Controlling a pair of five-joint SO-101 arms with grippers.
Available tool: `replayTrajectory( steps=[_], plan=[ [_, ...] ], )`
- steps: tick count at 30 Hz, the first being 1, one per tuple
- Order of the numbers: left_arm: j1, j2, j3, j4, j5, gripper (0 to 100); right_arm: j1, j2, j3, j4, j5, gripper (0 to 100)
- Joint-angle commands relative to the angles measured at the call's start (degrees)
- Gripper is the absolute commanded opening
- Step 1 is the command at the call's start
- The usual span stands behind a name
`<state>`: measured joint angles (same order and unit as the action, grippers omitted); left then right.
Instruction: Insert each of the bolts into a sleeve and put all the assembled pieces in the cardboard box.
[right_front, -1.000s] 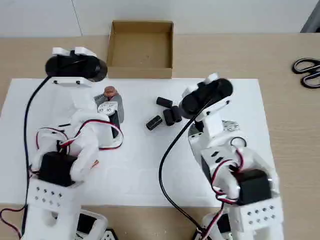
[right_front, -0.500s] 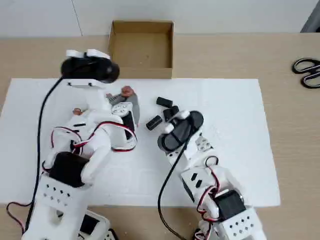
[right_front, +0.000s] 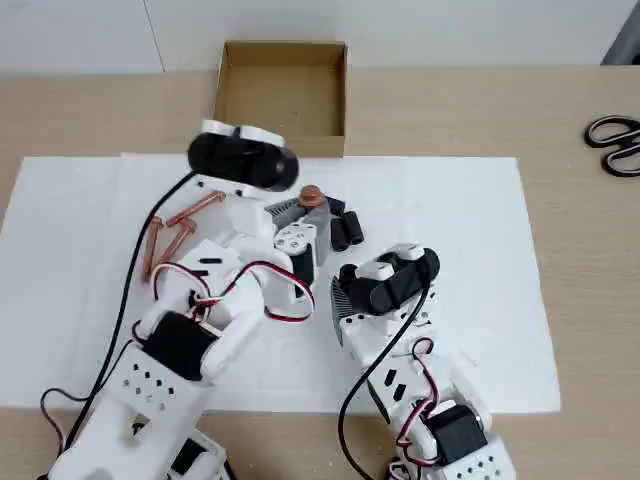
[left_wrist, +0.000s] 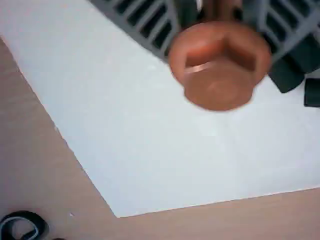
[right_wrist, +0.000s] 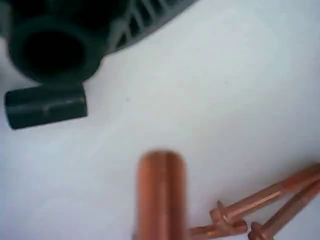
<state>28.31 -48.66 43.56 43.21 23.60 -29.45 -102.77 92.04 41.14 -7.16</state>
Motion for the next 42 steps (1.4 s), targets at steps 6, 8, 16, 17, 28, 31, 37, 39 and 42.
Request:
replayTrajectory(
  steps=[6, 8, 16, 17, 28, 31, 37, 39, 42],
  plan=[
    [2.46, -1.32, -0.57, -2.46, 0.18, 0, -2.24, -1.10, -0.18, -1.45, -0.62, 0.4],
    [2.55, -1.49, -0.57, -2.55, 0.26, 0, -2.51, -1.10, 0.18, -1.63, -0.62, 0.4],
    [4.04, -6.07, 8.92, -11.43, -0.09, 0, -2.51, -1.10, 0.09, -1.89, -0.62, 0.4],
    [4.04, -6.24, 9.36, -11.60, -0.09, 0, -2.51, -1.10, 0.09, -1.89, -0.62, 0.4],
    [4.92, -5.98, 10.15, -11.52, 0.18, 0, -2.51, -1.10, -0.09, -1.98, -0.70, 0.4],
    [4.92, -5.98, 11.30, -11.60, 0.09, 0, -2.51, -1.19, -0.09, -1.98, -0.70, 0.4],
    [4.92, -5.98, 11.56, -11.60, 0.00, 0, -2.51, -1.19, -0.18, -1.98, -0.53, 0.4],
    [4.92, -5.98, 11.56, -11.16, 0.00, 0, -2.51, -1.19, -0.18, -1.98, -0.44, 0.4],
    [4.92, -5.98, 11.56, -9.14, 0.09, 1, -2.51, -1.19, -0.62, -1.89, -0.26, 0.4]
  ],
)
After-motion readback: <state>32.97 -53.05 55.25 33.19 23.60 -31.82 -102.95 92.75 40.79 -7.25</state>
